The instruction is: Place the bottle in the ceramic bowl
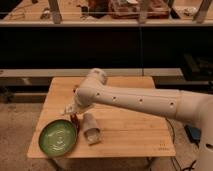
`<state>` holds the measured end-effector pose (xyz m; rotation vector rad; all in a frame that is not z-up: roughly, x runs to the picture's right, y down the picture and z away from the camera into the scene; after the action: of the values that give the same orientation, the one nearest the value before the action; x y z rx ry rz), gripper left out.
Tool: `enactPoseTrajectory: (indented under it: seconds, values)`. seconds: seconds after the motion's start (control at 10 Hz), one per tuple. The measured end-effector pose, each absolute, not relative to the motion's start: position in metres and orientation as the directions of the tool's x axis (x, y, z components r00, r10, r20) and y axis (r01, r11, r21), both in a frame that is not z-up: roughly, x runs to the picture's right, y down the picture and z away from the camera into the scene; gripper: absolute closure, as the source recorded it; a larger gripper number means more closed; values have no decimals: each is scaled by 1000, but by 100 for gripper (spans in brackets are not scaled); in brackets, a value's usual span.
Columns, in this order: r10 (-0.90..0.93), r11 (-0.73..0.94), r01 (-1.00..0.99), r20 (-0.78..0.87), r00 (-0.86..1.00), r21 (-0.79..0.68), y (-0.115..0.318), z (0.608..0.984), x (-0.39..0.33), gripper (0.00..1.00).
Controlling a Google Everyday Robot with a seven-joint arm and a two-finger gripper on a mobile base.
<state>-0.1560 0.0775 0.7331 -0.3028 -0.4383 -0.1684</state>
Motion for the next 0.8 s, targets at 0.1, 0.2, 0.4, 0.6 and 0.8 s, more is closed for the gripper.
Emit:
enactPoseTrajectory:
  seconds: [0.1,0.2,0.4,0.6,0.8]
  values:
    - [-107,941,238,453,885,-242,83,734,-171,94]
    - [-116,940,249,471,875,-232,91,736,-189,94]
    - [-129,940,265,496,859,-214,116,751,-210,94]
    - [-154,938,290,519,841,-190,139,747,-215,88]
    - [-177,932,316,533,828,-180,155,738,-233,68]
